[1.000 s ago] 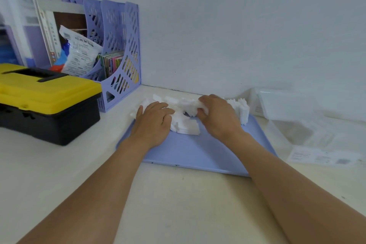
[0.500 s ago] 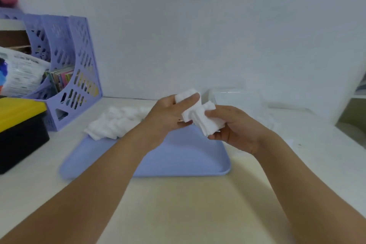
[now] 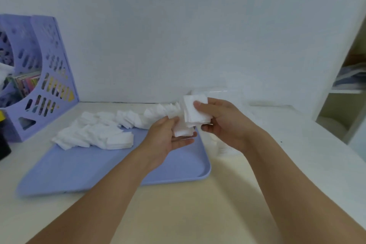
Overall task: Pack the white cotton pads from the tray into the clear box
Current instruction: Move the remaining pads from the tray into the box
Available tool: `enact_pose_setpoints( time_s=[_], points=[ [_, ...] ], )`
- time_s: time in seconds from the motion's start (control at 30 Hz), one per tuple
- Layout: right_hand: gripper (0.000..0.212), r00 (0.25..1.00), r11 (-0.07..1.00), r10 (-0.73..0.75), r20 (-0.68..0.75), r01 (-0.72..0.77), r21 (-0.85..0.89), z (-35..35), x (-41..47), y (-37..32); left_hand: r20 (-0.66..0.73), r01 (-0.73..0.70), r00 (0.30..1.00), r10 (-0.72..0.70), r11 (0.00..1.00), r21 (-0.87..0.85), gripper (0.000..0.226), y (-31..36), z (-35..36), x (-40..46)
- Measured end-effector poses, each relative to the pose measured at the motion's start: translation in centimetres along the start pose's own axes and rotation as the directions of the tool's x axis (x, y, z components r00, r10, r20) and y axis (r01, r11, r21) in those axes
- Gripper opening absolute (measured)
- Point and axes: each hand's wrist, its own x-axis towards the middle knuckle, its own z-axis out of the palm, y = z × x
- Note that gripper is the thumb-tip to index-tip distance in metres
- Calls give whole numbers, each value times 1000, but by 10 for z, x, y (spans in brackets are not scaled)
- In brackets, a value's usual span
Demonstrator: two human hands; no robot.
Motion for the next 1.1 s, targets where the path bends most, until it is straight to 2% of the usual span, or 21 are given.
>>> enact_pose_setpoints(
  time_s=[0.13,0.37,0.57,0.73,0.83,0.93,1.0,1.1],
  points=[
    [31,1000,999,4,18,-3,-41,3,1,3,68,12,998,-10,999,-39,33,-1,8,-3],
    [25,1000,990,-8,-13,6,-138,1,3,7,98,26,995,-20,998,-65,32,-2,7,-3],
    [26,994,966,-37,-103,9,-259,2,4,10,101,40,995,-26,990,-136,31,1,6,-4],
    [26,982,968,-86,-167,43,-248,8,6,11,158,59,987,-41,992,-109,48,0,6,-1],
    [21,974,949,-133,-185,70,-308,11,6,13,166,32,986,-21,997,-64,38,-2,7,-2],
    [21,948,929,-188,-256,87,-359,8,8,8,175,76,983,-47,984,-161,35,-2,8,-4],
    [28,929,918,-214,-301,86,-387,3,8,3,165,103,984,-67,970,-222,35,-1,7,-4],
    [41,929,868,-230,-291,61,-492,0,5,2,151,95,987,-57,962,-257,35,0,4,-2]
  ],
)
